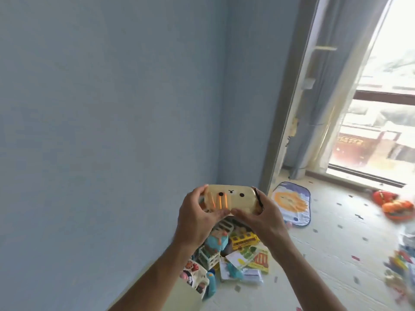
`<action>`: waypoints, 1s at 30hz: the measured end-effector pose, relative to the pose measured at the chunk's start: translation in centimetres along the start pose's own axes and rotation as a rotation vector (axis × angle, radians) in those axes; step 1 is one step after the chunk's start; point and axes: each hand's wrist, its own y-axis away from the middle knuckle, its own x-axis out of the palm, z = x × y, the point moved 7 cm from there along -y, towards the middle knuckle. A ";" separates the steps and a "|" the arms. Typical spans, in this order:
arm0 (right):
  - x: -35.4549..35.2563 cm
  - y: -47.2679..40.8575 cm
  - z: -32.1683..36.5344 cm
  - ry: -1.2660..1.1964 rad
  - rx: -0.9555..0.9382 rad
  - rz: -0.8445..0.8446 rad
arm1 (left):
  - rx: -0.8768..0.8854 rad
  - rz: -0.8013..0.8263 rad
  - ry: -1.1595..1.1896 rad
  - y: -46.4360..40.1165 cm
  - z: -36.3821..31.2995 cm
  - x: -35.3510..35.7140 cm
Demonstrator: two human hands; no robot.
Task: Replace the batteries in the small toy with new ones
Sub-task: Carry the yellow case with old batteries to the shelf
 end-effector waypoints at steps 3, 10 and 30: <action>-8.7 -1.4 -1.2 0.035 -0.005 -0.089 | 0.055 0.098 0.017 -1.6 -5.0 7.9; -27.7 -6.5 -6.2 0.050 -0.011 -0.235 | 0.062 0.307 0.129 -5.3 -14.4 27.4; -58.6 -38.3 -22.5 0.098 -0.030 -0.428 | 0.145 0.441 0.239 -31.3 -25.8 68.9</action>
